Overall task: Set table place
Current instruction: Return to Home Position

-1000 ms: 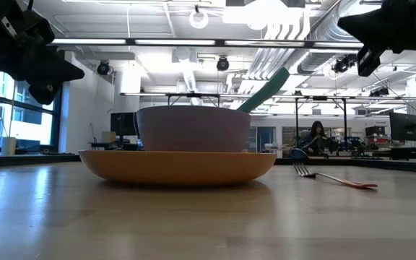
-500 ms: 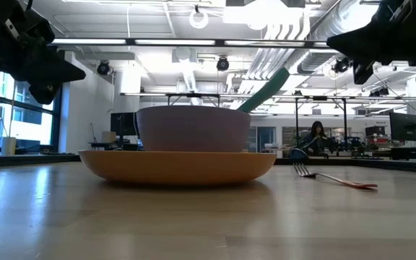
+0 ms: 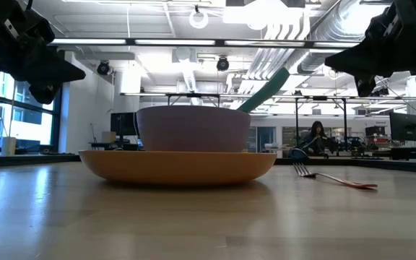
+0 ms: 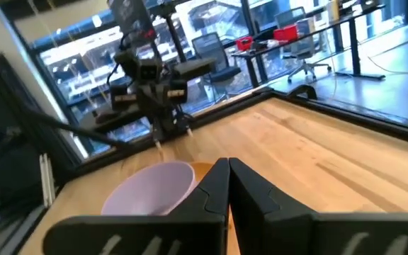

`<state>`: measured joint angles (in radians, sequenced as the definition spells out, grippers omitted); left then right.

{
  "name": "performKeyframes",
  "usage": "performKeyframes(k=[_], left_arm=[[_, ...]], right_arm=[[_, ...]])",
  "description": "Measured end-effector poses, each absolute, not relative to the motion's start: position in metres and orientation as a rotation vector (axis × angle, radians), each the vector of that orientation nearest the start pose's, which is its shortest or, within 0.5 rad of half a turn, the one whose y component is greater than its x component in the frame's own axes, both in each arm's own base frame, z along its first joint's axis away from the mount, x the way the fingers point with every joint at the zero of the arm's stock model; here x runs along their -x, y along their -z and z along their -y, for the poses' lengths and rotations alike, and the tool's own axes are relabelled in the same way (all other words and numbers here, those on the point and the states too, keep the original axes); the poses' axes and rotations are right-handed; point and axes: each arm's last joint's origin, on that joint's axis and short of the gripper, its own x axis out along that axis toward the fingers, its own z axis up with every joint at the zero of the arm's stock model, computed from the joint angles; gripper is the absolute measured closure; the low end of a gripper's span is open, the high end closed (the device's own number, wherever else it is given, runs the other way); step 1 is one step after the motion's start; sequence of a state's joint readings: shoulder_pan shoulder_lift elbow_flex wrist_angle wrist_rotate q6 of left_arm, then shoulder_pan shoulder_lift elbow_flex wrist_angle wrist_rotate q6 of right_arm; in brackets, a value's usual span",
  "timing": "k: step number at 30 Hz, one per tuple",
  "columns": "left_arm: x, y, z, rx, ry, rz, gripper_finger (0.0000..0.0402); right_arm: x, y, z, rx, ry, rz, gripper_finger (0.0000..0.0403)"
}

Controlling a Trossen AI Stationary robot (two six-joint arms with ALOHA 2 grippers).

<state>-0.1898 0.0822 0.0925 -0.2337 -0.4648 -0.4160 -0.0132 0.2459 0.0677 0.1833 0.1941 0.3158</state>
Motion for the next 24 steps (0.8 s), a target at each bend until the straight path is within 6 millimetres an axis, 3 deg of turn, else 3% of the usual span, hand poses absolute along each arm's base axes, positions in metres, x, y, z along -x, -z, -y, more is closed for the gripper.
performKeyframes(k=[24], left_arm=[[-0.0934,-0.1669,0.0049,0.34,-0.309,-0.153,0.0401]], right_arm=[[-0.1111,-0.182,0.0072,-0.337,0.215,0.023,0.0402]])
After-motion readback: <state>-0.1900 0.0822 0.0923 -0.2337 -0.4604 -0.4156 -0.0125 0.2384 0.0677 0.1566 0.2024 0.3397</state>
